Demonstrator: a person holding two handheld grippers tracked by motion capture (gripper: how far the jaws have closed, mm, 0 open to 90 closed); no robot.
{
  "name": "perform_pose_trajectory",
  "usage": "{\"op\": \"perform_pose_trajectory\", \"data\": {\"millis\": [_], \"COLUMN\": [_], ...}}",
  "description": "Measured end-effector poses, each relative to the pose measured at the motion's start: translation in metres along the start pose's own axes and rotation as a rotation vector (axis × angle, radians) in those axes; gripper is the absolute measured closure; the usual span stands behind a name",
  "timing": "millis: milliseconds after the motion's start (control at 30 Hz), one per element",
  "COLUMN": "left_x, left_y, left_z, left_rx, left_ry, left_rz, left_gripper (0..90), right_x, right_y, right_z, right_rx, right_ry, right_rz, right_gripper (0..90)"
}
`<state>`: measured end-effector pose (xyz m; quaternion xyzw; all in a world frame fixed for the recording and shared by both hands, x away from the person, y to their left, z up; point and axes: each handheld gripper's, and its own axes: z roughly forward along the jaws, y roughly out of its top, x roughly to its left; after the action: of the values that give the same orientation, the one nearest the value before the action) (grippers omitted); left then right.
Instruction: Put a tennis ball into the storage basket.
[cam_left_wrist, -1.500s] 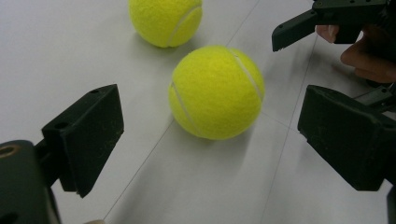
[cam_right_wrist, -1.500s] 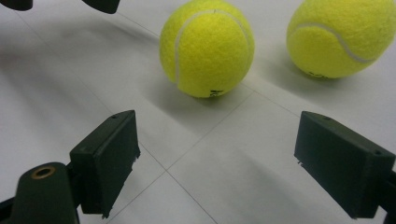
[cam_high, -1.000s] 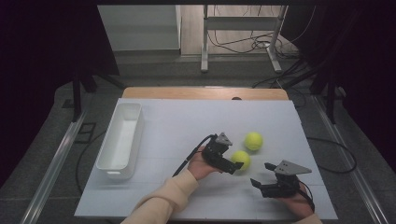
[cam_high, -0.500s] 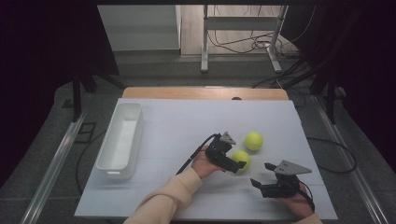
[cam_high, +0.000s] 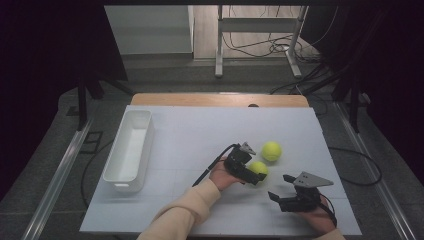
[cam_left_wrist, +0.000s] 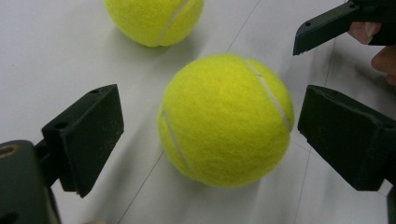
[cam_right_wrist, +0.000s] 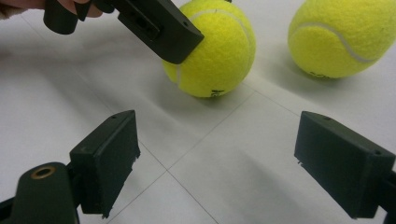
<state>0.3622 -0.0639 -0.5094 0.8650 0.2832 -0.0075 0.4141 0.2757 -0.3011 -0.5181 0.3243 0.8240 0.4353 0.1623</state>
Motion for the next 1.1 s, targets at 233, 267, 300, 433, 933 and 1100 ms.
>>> {"op": "perform_pose_trajectory", "data": {"millis": [233, 267, 300, 433, 933, 1100], "left_x": [0.001, 0.001, 0.001, 0.001, -0.004, -0.005], "left_y": [-0.001, -0.001, -0.001, -0.002, -0.002, -0.001], "left_z": [0.007, 0.008, 0.008, 0.011, 0.003, -0.005], "left_rx": [0.01, 0.016, 0.016, 0.017, 0.005, -0.016], "left_ry": [-0.007, -0.008, -0.011, -0.012, -0.024, -0.021], "left_rz": [-0.009, -0.008, -0.01, -0.005, 0.04, 0.044], "left_gripper": [7.8, 7.8, 7.9, 11.8, 25.7, 25.8], "right_x": [0.0, 0.0, 0.0, 0.0, 0.0, 0.0], "right_y": [0.0, 0.0, 0.0, 0.0, 0.0, 0.0], "right_z": [0.0, 0.0, 0.0, 0.0, 0.0, 0.0], "right_rx": [0.005, 0.005, 0.005, 0.005, 0.002, 0.001], "right_ry": [-0.006, -0.006, -0.006, -0.005, -0.004, -0.003], "right_rz": [-0.002, -0.002, -0.002, -0.002, -0.004, -0.002], "right_gripper": [14.1, 14.1, 14.1, 14.1, 14.1, 14.1]}}
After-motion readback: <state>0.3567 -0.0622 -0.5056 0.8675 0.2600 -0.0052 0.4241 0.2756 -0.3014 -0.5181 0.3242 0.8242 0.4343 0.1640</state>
